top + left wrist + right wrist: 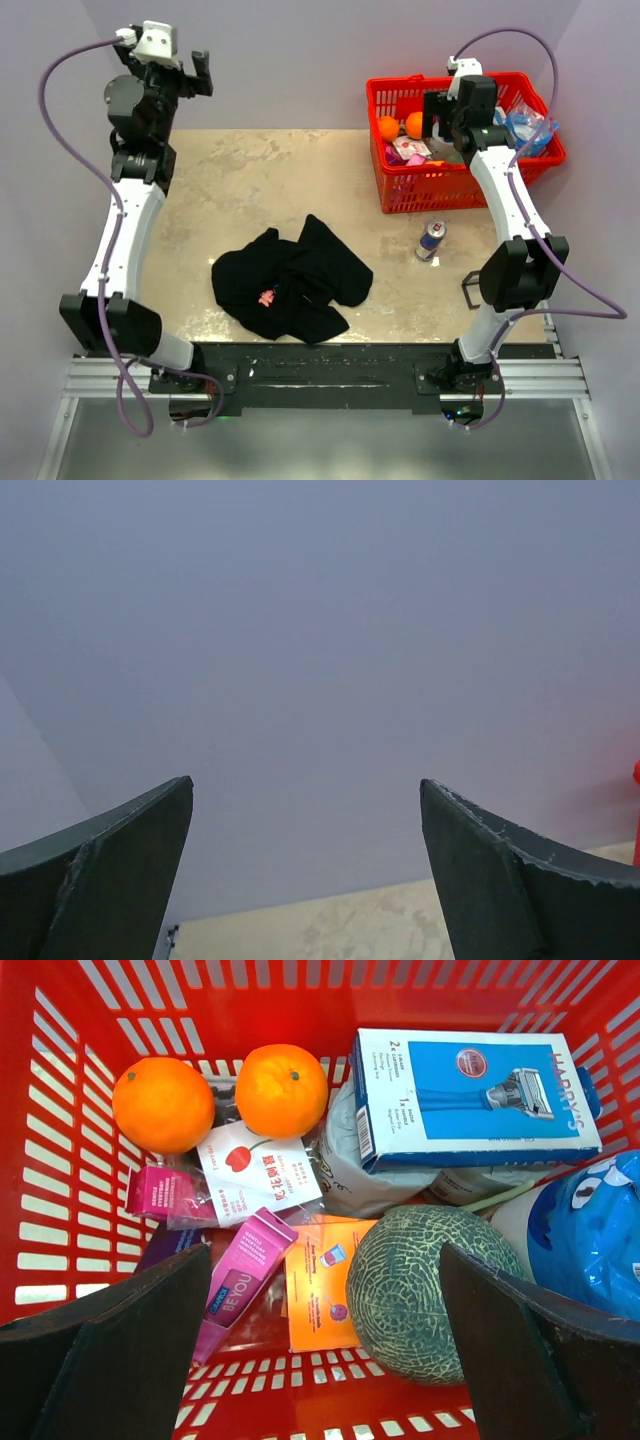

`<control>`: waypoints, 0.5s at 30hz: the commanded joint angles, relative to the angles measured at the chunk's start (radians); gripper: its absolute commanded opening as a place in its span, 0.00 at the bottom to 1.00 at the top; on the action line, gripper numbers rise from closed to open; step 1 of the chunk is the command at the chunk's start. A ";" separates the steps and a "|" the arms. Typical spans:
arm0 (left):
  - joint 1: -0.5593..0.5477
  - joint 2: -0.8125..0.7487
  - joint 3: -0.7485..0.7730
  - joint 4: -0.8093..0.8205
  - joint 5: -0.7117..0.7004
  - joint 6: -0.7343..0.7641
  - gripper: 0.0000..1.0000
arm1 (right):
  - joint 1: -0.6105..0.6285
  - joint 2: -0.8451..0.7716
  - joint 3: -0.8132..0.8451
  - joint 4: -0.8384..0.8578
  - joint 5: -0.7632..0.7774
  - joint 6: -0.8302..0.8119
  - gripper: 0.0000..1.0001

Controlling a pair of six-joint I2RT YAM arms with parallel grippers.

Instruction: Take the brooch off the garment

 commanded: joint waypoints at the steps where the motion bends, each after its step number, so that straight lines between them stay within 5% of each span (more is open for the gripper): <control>1: -0.002 0.037 -0.057 -0.106 -0.014 0.001 1.00 | 0.003 -0.046 0.028 0.012 0.014 0.023 0.99; 15: -0.002 -0.016 -0.124 -0.147 0.029 0.032 0.99 | 0.003 -0.055 0.018 0.010 0.000 0.016 0.99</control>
